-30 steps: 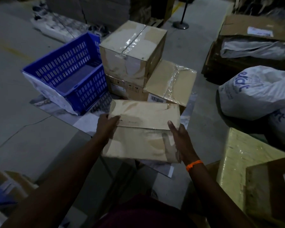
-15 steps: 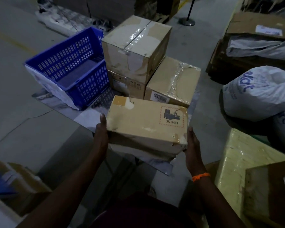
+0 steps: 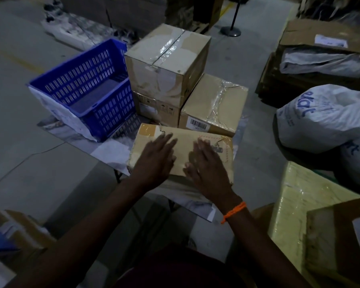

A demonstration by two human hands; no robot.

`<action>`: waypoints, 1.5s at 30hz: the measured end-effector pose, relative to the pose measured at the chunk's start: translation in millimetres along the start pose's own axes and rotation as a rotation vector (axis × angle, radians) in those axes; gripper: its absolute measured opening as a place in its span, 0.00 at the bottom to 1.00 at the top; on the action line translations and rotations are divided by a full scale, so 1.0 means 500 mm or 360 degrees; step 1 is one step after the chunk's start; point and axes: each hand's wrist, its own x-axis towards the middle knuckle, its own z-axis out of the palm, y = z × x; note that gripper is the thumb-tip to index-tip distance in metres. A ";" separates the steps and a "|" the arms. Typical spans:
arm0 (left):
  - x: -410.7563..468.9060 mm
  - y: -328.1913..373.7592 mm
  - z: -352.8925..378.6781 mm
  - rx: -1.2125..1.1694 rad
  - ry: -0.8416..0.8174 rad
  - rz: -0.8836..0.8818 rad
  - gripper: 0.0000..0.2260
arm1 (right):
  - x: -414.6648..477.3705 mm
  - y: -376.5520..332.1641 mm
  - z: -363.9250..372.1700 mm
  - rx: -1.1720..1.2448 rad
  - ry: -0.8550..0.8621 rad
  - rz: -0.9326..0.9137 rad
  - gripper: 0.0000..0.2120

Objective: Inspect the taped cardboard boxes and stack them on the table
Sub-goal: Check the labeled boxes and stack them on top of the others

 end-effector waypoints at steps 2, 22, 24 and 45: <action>0.011 0.004 0.017 0.0166 -0.0182 0.0047 0.31 | 0.012 -0.016 0.017 -0.0163 -0.0136 -0.0048 0.32; -0.109 -0.052 0.009 0.0314 -0.0235 0.0165 0.33 | -0.132 0.037 -0.020 -0.0315 -0.0074 -0.0019 0.27; -0.123 -0.051 0.015 0.0328 -0.0183 0.0162 0.31 | -0.154 0.033 -0.018 -0.0318 -0.0037 0.0002 0.26; 0.043 -0.101 -0.061 -0.1129 -0.0092 -0.0872 0.20 | -0.016 0.079 -0.091 0.1006 0.0006 0.1160 0.21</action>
